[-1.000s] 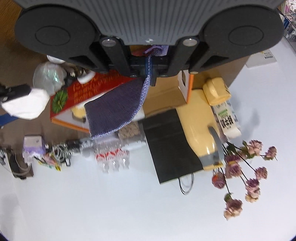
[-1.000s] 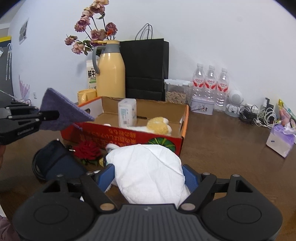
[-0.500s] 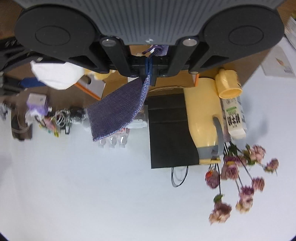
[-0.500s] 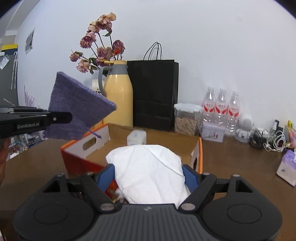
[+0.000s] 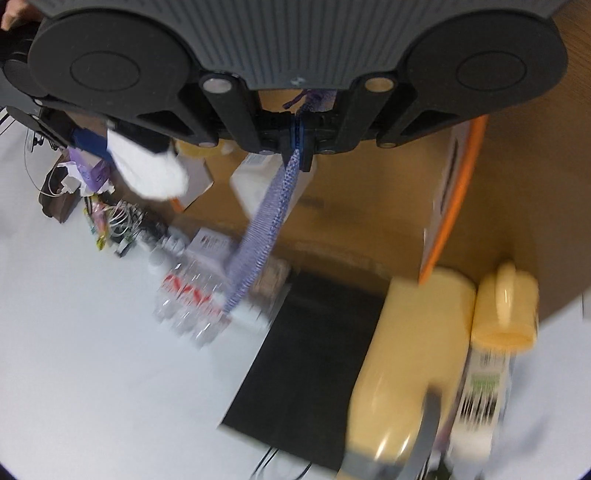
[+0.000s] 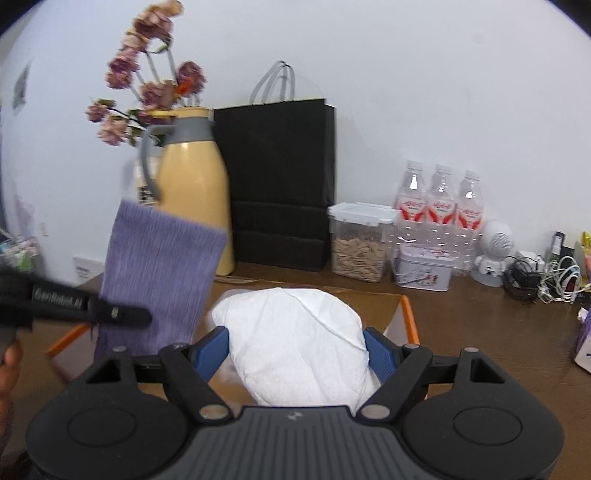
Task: Organize objects
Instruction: 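Lower both cloths into the cardboard box and open both tools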
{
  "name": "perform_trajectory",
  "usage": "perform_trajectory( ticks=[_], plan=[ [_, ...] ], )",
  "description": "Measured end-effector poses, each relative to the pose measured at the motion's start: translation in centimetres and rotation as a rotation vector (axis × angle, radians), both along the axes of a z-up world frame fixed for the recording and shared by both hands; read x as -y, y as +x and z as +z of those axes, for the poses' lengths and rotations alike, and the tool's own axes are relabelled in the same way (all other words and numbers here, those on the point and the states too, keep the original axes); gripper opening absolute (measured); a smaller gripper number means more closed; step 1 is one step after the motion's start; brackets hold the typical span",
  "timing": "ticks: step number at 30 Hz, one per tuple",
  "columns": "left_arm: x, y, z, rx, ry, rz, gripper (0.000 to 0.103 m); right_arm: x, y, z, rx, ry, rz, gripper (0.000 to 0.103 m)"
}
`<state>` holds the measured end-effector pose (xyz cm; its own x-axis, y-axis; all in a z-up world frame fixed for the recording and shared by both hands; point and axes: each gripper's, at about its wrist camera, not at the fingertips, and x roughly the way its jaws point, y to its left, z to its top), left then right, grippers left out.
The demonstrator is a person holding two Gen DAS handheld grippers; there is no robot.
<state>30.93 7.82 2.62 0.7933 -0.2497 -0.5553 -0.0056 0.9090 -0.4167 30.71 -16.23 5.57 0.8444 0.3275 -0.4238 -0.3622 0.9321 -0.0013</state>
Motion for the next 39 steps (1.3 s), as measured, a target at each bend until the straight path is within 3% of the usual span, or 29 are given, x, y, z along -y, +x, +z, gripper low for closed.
perform_trajectory(
  ticks=[6,8,9,10,12,13,14,16,18,30,39],
  plan=[
    [-0.3,1.3,-2.2,-0.079,-0.007,-0.008,0.005,0.2,1.9,-1.8,-0.034,0.008,-0.036,0.078],
    [0.0,1.0,-2.2,-0.065,0.029,-0.002,0.013,0.3,2.1,-2.2,-0.048,0.009,-0.039,0.081],
    [0.2,0.6,-2.0,-0.049,0.055,0.005,0.037,0.5,2.0,-2.4,-0.053,0.007,-0.04,0.082],
    [0.4,0.2,-1.7,-0.023,0.081,0.017,0.069,0.5,1.9,-2.5,-0.055,0.005,-0.038,0.087],
    [0.9,-1.1,-0.9,0.063,0.135,0.031,0.08,0.5,1.6,-2.6,-0.054,0.001,-0.041,0.096],
    [1.4,-1.8,-0.5,0.104,0.178,0.035,0.094,0.5,1.4,-2.5,-0.05,-0.003,-0.047,0.102],
    [1.9,-2.4,-0.1,0.144,0.225,0.05,0.103,0.5,1.3,-2.5,-0.046,-0.007,-0.05,0.103],
    [3.1,-3.8,0.5,0.231,0.31,0.087,0.103,0.5,1.0,-2.3,-0.041,-0.002,-0.046,0.103],
    [3.9,-4.7,0.8,0.265,0.356,0.082,0.103,0.6,0.9,-2.2,-0.036,0.001,-0.042,0.103],
    [4.4,-5.0,1.3,0.283,0.362,0.107,0.103,0.7,0.2,-1.5,-0.012,0.005,-0.035,0.103],
    [4.9,-7.8,3.4,0.344,0.388,0.146,0.103,1.1,-2.8,0.6,0.05,0.009,-0.009,0.103]
  ],
)
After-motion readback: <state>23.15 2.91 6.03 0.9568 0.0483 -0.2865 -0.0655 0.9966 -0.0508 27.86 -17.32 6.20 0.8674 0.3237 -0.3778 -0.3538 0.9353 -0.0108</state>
